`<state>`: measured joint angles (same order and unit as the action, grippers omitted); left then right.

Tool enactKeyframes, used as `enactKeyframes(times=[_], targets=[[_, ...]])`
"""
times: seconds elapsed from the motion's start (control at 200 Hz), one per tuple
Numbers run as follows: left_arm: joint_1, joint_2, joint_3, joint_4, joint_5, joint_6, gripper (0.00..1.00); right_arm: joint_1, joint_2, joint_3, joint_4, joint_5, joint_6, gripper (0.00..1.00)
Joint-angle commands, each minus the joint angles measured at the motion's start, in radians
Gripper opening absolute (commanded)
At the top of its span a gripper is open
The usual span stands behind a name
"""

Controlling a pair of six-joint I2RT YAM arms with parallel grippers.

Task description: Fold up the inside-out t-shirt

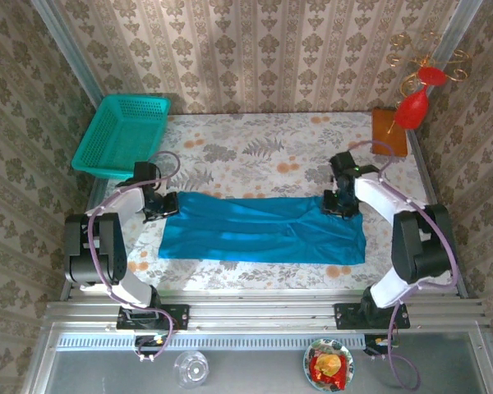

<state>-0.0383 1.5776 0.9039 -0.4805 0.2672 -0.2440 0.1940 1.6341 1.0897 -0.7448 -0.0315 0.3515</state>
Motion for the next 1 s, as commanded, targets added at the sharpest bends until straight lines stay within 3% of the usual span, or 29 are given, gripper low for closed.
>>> enactKeyframes(times=[0.0,0.17,0.315,0.565,0.855,0.995], targets=[[0.003,0.015,0.015,-0.003,0.025,-0.014,0.0,0.052,0.069,0.084,-0.041,-0.001,0.065,0.42],[0.003,0.014,0.012,-0.001,0.023,-0.014,0.0,0.074,0.138,0.138,-0.034,0.012,0.16,0.46],[0.003,0.017,0.009,-0.004,0.021,-0.014,0.0,0.08,0.17,0.144,-0.034,-0.007,0.169,0.44],[0.003,0.003,0.005,-0.013,0.015,-0.015,0.0,0.09,0.103,0.092,-0.062,0.006,0.188,0.31],[0.003,-0.012,0.0,-0.021,0.02,-0.015,0.0,0.091,0.053,0.05,-0.062,0.005,0.198,0.0],[0.011,-0.03,0.004,-0.027,0.05,-0.032,0.0,0.093,0.007,0.056,-0.081,0.016,0.201,0.0]])
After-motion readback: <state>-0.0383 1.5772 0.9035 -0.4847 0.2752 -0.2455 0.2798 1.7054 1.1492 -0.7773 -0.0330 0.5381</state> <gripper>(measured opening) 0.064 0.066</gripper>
